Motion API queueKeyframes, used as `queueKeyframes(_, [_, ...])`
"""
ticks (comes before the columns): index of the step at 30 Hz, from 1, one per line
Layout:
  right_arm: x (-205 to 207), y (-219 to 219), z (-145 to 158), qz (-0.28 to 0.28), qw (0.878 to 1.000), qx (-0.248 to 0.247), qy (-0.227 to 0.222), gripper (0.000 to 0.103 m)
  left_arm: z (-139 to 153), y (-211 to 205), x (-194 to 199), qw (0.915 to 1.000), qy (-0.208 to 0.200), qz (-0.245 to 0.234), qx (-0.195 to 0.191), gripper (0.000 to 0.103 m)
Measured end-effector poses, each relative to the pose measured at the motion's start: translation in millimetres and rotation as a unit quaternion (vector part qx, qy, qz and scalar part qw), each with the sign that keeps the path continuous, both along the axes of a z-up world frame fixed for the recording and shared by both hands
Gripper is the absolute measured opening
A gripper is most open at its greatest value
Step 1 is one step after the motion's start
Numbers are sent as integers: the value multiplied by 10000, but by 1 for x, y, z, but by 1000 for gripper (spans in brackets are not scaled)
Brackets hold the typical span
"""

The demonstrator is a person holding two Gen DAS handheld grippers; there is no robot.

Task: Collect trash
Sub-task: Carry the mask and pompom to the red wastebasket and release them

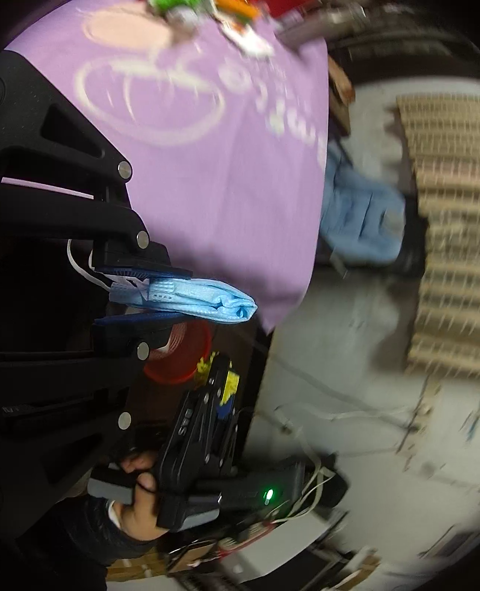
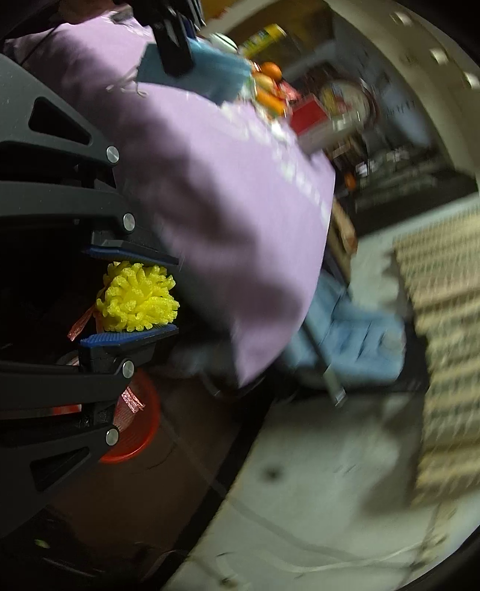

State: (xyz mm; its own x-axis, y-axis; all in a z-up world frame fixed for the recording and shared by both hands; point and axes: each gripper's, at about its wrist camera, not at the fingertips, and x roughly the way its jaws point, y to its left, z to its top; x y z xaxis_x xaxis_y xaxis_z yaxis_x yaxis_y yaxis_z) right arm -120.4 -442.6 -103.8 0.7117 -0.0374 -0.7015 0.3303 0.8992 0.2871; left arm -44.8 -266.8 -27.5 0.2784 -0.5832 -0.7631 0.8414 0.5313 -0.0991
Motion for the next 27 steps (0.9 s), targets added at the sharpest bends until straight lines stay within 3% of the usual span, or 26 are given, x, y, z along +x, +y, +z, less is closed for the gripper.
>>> queueKeyframes(4, [-17,-44,-43,-539,9973,338,370,30,-37,-58,-12,9978,321,-516,264,17])
queueKeyframes(7, [-27,-75,-86,-885,9903,848,653,30,-83,-105,-15,9917,884,-811,472,17])
queueKeyframes(14, [-31,-122,-183,-1484,9648,1796,1219,30,-186,-174,0,9778,1580,-675,1200,17])
queueKeyframes(20, [-31,-157,-234,-1878,9380,2577,1361,31,-243,-206,18,9656,2097,-534,1441,17])
queueKeyframes(24, [-31,-168,-252,-2074,9272,2797,1380,32,-270,-217,32,9535,2503,-374,1638,18])
queueKeyframes(27, [-35,-173,-258,-2141,9216,2927,1386,32,-282,-226,35,9508,2513,-319,1783,21])
